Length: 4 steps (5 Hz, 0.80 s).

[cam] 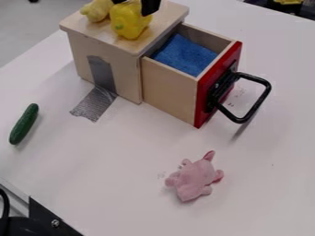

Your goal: Put the pink toy inside the drawer

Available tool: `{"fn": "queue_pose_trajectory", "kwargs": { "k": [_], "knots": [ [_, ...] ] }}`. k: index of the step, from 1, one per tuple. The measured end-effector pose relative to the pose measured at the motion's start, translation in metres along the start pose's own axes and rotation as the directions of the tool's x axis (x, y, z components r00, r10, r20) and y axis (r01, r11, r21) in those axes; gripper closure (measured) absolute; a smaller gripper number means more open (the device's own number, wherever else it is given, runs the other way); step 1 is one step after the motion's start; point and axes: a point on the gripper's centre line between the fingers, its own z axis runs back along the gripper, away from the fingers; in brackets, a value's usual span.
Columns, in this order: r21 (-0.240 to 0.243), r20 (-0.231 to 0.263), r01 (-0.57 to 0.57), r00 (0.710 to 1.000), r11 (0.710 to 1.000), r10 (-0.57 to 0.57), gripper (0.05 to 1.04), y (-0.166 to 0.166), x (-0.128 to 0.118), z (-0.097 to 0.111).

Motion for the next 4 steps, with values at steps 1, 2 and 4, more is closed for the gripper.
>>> {"fn": "queue_pose_trajectory", "kwargs": {
  "k": [1,2,4],
  "knots": [
    [-0.015,-0.038,0.0,0.999,1.0,-0.001,0.084,-0.001,-0.002,-0.013],
    [0.054,-0.051,0.005,0.999,0.999,-0.002,0.084,0.001,-0.02,0.015],
    [0.182,0.059,0.107,0.991,0.977,-0.12,0.084,-0.063,-0.043,0.086]
  ]
}}
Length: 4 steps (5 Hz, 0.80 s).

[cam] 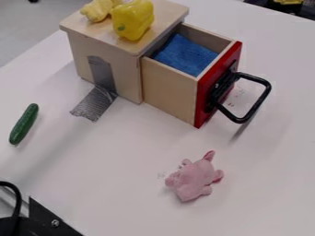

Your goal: Put the pink toy inside the drawer

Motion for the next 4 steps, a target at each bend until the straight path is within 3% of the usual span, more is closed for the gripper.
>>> {"fn": "queue_pose_trajectory", "kwargs": {
  "k": [1,2,3,4],
  "knots": [
    [-0.059,0.03,0.052,0.998,0.997,-0.05,0.084,-0.038,-0.016,-0.004],
    [-0.117,-0.024,0.09,0.995,0.989,-0.094,0.084,-0.064,-0.044,-0.039],
    [-0.138,-0.015,0.173,0.984,0.975,-0.177,0.084,-0.083,-0.063,-0.081],
    [-0.127,0.027,0.261,0.965,0.957,-0.26,0.084,-0.108,-0.07,-0.11]
  ]
}}
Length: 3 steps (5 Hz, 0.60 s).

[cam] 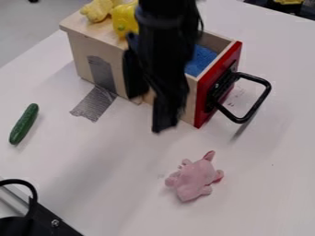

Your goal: Put the pink toy inside the drawer

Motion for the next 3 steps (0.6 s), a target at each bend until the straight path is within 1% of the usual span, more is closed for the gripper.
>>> {"fn": "queue_pose_trajectory", "kwargs": {
  "k": [1,2,3],
  "knots": [
    [-0.003,-0.009,0.059,0.998,0.998,-0.059,0.084,-0.018,0.006,-0.025],
    [-0.011,-0.021,0.078,0.997,0.997,-0.078,0.084,-0.028,0.017,-0.05],
    [-0.026,-0.042,0.077,0.996,0.997,-0.078,0.084,-0.031,0.02,-0.065]
  ]
}}
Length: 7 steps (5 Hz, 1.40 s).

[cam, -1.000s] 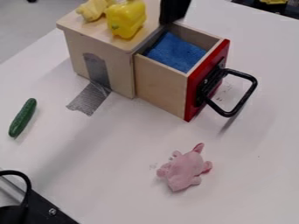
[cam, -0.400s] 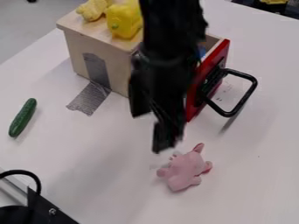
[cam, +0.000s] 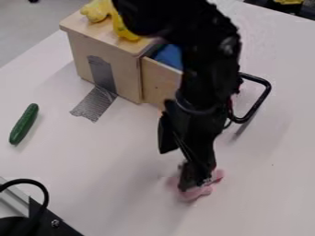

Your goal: Put the pink toy inside the drawer

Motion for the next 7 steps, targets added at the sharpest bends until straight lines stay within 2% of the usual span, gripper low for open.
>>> {"fn": "queue_pose_trajectory", "kwargs": {
  "k": [1,2,3,4,5,6,7],
  "knots": [
    [-0.03,-0.019,-0.006,1.0,1.0,0.006,0.121,-0.004,0.003,-0.017],
    [-0.048,-0.033,-0.016,0.999,0.999,0.015,0.398,-0.005,0.005,-0.03],
    [-0.039,-0.062,-0.012,0.998,0.999,0.01,0.682,-0.004,0.003,-0.025],
    [-0.016,-0.038,-0.008,0.999,1.0,0.008,0.856,0.001,0.004,0.004],
    [0.022,0.015,-0.039,0.999,0.999,0.039,0.929,0.015,-0.006,0.045],
    [0.052,0.093,-0.123,0.989,0.991,0.118,0.963,0.036,-0.002,0.082],
    [0.086,0.153,-0.214,0.968,0.973,0.199,0.968,0.064,0.013,0.109]
  ]
}}
